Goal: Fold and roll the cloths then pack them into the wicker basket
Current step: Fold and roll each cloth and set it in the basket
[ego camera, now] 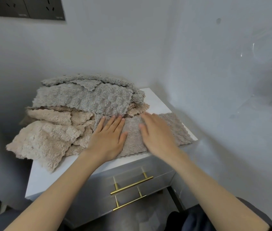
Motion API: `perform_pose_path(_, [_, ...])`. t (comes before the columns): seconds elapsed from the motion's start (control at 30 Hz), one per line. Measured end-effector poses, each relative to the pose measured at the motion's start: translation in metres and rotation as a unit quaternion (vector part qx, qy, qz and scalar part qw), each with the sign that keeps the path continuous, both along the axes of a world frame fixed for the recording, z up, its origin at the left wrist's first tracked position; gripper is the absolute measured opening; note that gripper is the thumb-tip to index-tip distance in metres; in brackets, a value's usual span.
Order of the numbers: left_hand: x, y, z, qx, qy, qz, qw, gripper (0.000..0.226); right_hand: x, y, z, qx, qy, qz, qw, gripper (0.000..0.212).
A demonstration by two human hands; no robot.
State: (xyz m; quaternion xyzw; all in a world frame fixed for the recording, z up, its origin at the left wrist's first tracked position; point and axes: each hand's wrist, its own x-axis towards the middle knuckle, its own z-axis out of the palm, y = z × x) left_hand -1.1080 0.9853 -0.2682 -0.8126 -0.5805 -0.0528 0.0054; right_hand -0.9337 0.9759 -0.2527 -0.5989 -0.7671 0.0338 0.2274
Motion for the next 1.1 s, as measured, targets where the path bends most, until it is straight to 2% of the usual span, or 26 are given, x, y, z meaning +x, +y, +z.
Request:
perform_pose_path(0.07, [-0.004,0.000,-0.002,0.000,0.006,-0.001,1.000,0.057,-0.004,-0.006,-0.015,-0.092,-0.064,0.008,0.994,0.053])
perform_pose_path(0.13, [-0.010,0.000,-0.002,-0.005,0.008,-0.002,1.000,0.057,0.007,-0.005,-0.023,-0.134,-0.110,-0.014,0.985,0.054])
perform_pose_path(0.37, [-0.025,-0.002,-0.002,-0.015,0.014,0.016,1.000,0.059,0.062,-0.006,-0.016,-0.213,-0.094,-0.137,0.963,0.055])
perform_pose_path(0.5, [-0.021,0.001,0.006,0.079,-0.002,0.021,0.997,0.053,0.069,-0.006,-0.005,-0.131,-0.035,-0.201,0.970,0.050])
perform_pose_path(0.57, [-0.018,0.006,0.011,0.104,-0.026,0.030,0.994,0.049,0.068,-0.002,0.003,-0.122,-0.012,-0.237,0.964,0.050])
perform_pose_path(0.67, [-0.013,0.013,0.014,0.099,0.010,0.059,0.993,0.045,0.071,0.010,0.013,-0.191,0.039,-0.266,0.944,0.051])
perform_pose_path(0.73, [-0.010,0.016,0.017,0.089,0.059,0.076,0.991,0.043,0.073,0.018,0.021,-0.236,0.074,-0.262,0.933,0.036])
perform_pose_path(0.8, [-0.009,0.021,0.020,0.068,0.066,0.084,0.992,0.042,0.077,0.023,0.027,-0.258,0.116,-0.234,0.930,0.018])
perform_pose_path(0.87, [-0.009,0.024,0.027,0.032,0.032,0.086,0.995,0.038,0.080,0.028,0.032,-0.269,0.123,-0.213,0.931,0.030])
perform_pose_path(0.97, [-0.008,0.021,0.039,0.006,-0.047,0.057,0.997,0.031,0.082,0.036,0.036,-0.208,0.019,-0.222,0.952,0.025])
perform_pose_path(1.03, [-0.002,0.017,0.048,-0.038,-0.142,0.026,0.989,0.035,0.079,0.045,0.040,-0.079,-0.046,-0.238,0.967,0.025])
perform_pose_path(1.1, [0.007,0.013,0.056,-0.127,-0.261,0.026,0.957,0.033,0.074,0.055,0.045,0.047,-0.055,-0.247,0.966,0.028])
